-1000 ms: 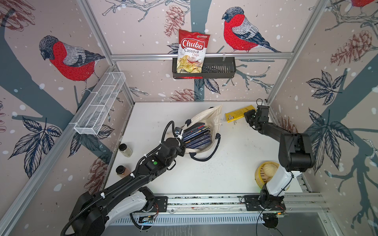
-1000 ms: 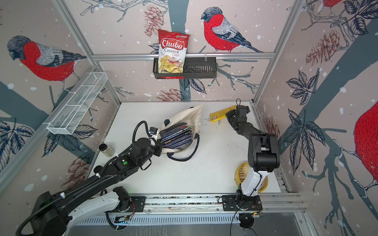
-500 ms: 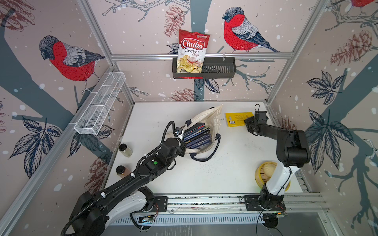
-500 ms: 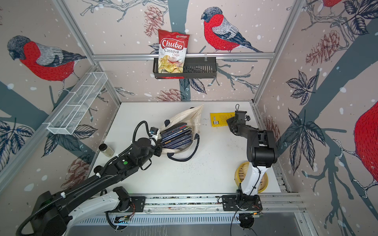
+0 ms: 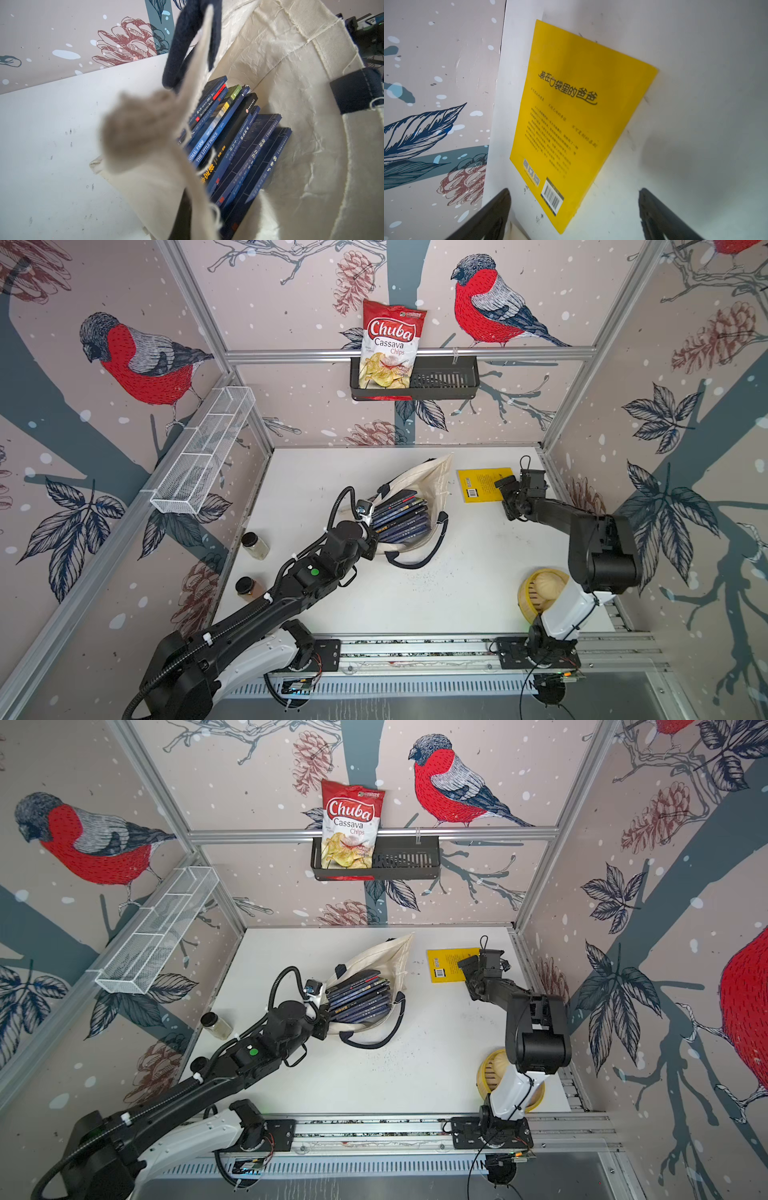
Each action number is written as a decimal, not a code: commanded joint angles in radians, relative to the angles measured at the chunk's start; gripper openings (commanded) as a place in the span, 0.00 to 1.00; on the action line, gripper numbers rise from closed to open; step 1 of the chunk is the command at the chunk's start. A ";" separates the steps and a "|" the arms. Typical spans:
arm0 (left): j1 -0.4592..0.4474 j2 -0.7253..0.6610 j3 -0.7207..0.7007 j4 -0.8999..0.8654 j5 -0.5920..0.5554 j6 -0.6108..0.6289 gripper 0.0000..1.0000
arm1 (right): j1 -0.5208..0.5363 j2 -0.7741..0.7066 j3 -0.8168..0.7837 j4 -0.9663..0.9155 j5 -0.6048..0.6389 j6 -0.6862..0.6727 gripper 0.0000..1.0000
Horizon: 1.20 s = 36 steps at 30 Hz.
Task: Take out the books from the canvas bag
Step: Place the book at the center of the board, then pick up the book from the canvas bag.
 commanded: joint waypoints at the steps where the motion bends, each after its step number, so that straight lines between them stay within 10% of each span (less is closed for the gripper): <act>1: -0.012 -0.030 -0.026 0.036 -0.033 0.063 0.00 | 0.048 -0.115 -0.050 -0.039 0.070 -0.034 0.96; 19: -0.086 -0.057 -0.107 0.086 -0.111 0.166 0.00 | 0.888 -0.919 -0.250 -0.128 0.447 0.008 0.87; 25: -0.090 -0.033 -0.100 0.090 -0.098 0.159 0.00 | 1.076 -0.753 -0.233 -0.007 0.456 0.049 0.87; 36: -0.109 -0.035 -0.105 0.102 -0.141 0.175 0.00 | 1.064 -0.453 -0.179 0.124 0.404 0.106 0.78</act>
